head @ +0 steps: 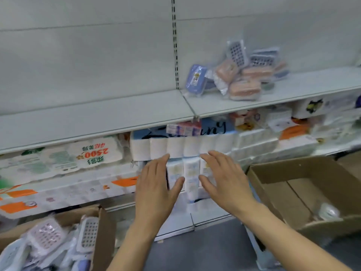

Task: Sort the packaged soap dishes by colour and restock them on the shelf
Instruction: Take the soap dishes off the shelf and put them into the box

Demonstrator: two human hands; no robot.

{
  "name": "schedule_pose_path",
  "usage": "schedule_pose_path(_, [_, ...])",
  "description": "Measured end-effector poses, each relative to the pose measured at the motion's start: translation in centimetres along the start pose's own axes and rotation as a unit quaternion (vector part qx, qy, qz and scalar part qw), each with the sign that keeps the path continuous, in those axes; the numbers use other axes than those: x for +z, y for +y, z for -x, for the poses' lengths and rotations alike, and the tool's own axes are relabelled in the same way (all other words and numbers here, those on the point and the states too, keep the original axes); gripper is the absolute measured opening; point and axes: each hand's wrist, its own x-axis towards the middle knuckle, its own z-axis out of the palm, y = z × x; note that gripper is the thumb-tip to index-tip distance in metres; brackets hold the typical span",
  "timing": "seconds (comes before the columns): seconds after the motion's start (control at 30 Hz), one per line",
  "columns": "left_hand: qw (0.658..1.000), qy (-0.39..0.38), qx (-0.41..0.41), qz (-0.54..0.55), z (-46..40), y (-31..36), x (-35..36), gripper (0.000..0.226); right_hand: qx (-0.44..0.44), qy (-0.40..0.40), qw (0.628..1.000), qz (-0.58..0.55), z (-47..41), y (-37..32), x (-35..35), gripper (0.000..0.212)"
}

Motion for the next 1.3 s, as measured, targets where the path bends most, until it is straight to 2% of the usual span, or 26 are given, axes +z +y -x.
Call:
schedule_pose_path(0.17, [0.998, 0.011, 0.042, 0.037, -3.1, 7.6, 2.2, 0.061, 0.032, 0.050, 0.998, 0.023, 0.0, 7.4, -5.7, 0.050])
schedule_pose_path(0.37, [0.994, -0.001, 0.084, 0.068, -8.0, 13.5, 5.0, 0.058, 0.066, 0.080, 0.994, 0.032, -1.6, 14.3, -9.3, 0.053])
schedule_pose_path(0.57, [0.986, -0.035, 0.118, 0.111, -14.9, 17.8, 8.9, 0.059, 0.092, 0.077, 0.993, 0.025, -4.4, 22.2, -11.4, 0.055])
schedule_pose_path(0.73, [0.982, -0.035, 0.139, 0.125, -23.3, 21.3, 12.6, 0.058, 0.102, 0.079, 0.991, 0.038, -10.3, 28.9, -12.9, 0.059])
schedule_pose_path(0.9, [0.981, -0.034, 0.114, 0.155, -32.6, 23.8, 15.6, 0.058, 0.104, 0.067, 0.992, 0.024, -18.1, 34.8, -14.1, 0.060])
schedule_pose_path(1.1, [0.988, -0.021, 0.066, 0.139, -41.6, 25.4, 19.2, 0.066, 0.129, 0.057, 0.990, -0.023, -27.6, 40.8, -14.4, 0.068])
schedule_pose_path(1.3, [0.989, 0.019, -0.018, 0.146, -47.3, 25.6, 22.3, 0.080, 0.142, 0.043, 0.982, -0.119, -35.1, 44.7, -13.4, 0.093])
